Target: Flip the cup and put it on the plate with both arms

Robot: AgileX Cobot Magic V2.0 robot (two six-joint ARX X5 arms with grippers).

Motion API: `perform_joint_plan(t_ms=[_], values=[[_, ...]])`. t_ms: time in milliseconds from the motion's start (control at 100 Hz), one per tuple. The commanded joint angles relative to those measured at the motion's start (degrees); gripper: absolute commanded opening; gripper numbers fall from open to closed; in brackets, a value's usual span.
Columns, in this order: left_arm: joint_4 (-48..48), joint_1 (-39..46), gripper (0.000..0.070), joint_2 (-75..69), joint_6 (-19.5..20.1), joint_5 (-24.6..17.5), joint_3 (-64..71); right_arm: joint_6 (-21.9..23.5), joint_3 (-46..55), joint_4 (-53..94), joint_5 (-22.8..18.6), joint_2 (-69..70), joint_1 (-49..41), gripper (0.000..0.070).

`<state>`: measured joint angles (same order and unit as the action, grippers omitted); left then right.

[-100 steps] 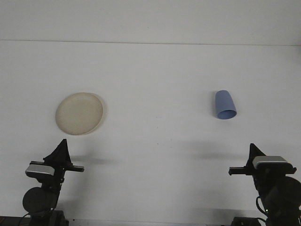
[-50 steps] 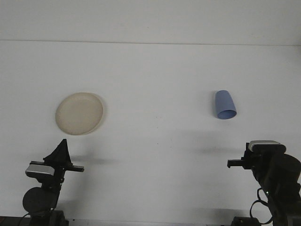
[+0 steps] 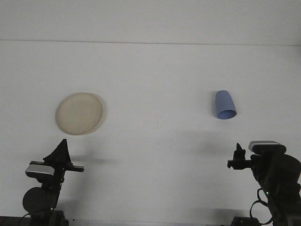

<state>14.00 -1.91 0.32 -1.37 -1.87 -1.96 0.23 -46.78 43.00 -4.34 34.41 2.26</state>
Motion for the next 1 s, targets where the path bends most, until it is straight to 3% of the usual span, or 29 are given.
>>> perform_joint_plan(t_ms=[0,380,780,990], values=[[0.68,-0.02,0.0011,-0.09,0.48,-0.33,1.14,-0.02,-0.9,-2.27,0.04,1.18,-0.04,0.0457],[0.68,-0.02,0.0011,-0.09,0.5,-0.33,1.14,-0.11,1.16,-17.97,0.07,12.31,0.02,0.0457],[0.68,-0.02,0.0011,-0.09,0.5,-0.33,1.14,-0.04,21.66,-50.4,0.26,15.43,1.46,0.0457],[0.68,-0.02,0.0011,-0.09,0.48,-0.33,1.14,-1.62,25.14,-60.85,-0.57,23.93,4.92,0.0458]])
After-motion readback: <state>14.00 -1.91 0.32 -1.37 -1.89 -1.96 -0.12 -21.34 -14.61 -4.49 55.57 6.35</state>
